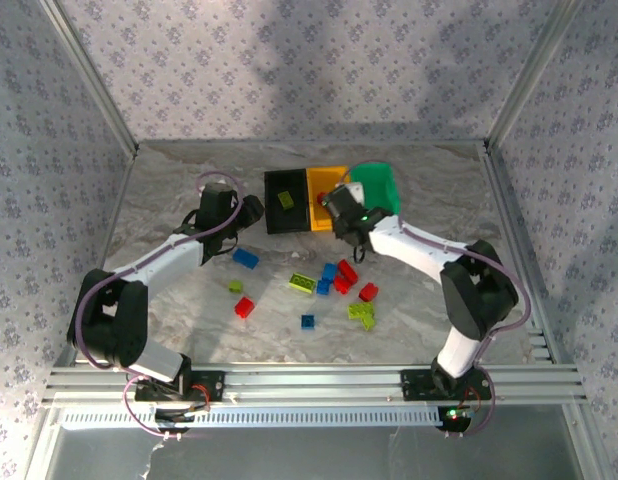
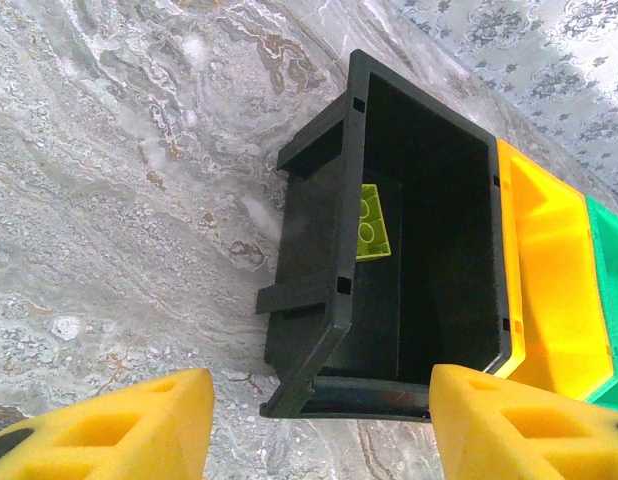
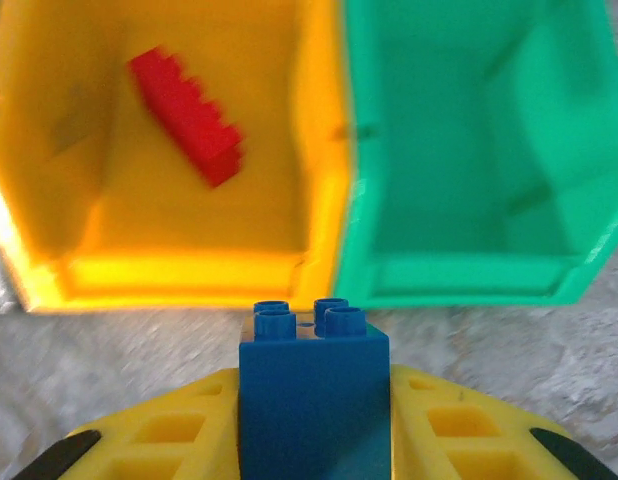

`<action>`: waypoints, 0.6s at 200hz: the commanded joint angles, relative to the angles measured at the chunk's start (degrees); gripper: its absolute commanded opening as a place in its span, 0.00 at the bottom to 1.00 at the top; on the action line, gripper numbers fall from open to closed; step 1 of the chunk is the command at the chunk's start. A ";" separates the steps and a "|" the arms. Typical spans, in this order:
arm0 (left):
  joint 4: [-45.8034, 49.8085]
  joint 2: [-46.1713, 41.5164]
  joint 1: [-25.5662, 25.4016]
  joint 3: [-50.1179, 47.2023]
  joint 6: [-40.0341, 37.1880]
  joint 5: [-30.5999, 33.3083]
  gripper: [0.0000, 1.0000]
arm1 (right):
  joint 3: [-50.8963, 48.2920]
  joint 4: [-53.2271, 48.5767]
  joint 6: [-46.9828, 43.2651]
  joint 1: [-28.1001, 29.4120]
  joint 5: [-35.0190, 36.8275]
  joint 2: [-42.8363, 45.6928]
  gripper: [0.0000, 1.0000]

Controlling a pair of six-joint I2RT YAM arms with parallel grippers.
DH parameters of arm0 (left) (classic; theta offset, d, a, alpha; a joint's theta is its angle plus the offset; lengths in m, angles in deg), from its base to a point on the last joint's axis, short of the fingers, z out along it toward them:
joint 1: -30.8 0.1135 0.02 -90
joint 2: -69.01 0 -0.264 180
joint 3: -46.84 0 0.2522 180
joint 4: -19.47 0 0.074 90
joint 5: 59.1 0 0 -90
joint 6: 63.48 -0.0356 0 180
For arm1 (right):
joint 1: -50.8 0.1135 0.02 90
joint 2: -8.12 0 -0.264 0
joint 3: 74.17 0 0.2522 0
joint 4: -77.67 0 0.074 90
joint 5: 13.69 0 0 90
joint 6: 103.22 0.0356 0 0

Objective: Sort the legos into containers by color
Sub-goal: Place the lego in the container.

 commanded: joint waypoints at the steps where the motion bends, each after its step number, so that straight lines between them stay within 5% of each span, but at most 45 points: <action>1: 0.87 -2.48 0.08 1.33 -0.46 -0.06 0.59 | 0.11 2.09 -0.17 -5.53 -7.24 1.37 0.35; 60: 2.80 -6.93 0.16 -0.14 -1.08 1.92 0.59 | 8.42 1.28 -1.08 -14.21 -13.22 -6.17 0.39; 120: 2.97 -8.75 0.47 -1.42 -1.26 3.02 0.59 | 11.88 -0.53 -3.78 -15.11 -15.02 -10.02 0.54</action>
